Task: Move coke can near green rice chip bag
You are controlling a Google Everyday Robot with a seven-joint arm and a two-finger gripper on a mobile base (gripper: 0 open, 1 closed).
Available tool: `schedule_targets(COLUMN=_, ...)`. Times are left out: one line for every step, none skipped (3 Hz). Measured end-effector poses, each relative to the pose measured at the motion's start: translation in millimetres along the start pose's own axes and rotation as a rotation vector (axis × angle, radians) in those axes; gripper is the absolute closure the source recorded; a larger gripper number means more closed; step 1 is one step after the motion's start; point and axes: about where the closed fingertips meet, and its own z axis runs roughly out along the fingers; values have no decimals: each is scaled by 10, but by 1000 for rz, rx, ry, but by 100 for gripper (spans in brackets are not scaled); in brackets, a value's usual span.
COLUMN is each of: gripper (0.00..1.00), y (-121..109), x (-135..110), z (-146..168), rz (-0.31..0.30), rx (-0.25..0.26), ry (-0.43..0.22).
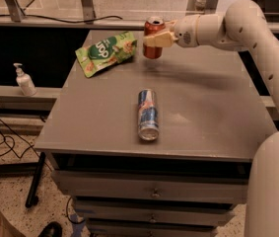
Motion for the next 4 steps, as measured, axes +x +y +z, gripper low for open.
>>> schedule_targets(gripper=100, y=111, x=-16, z=246, rz=-11, rx=-38, ry=-5)
schedule_targets(gripper=100, y=181, x=69, z=446, rz=-14, rx=-73, ry=7)
schedule_targets(gripper=100, y=212, x=175, z=573, rz=-13, rx=-95, ry=25)
schedule_targets(gripper=82, y=221, x=245, z=645, rz=-11, rx=-105, ry=41)
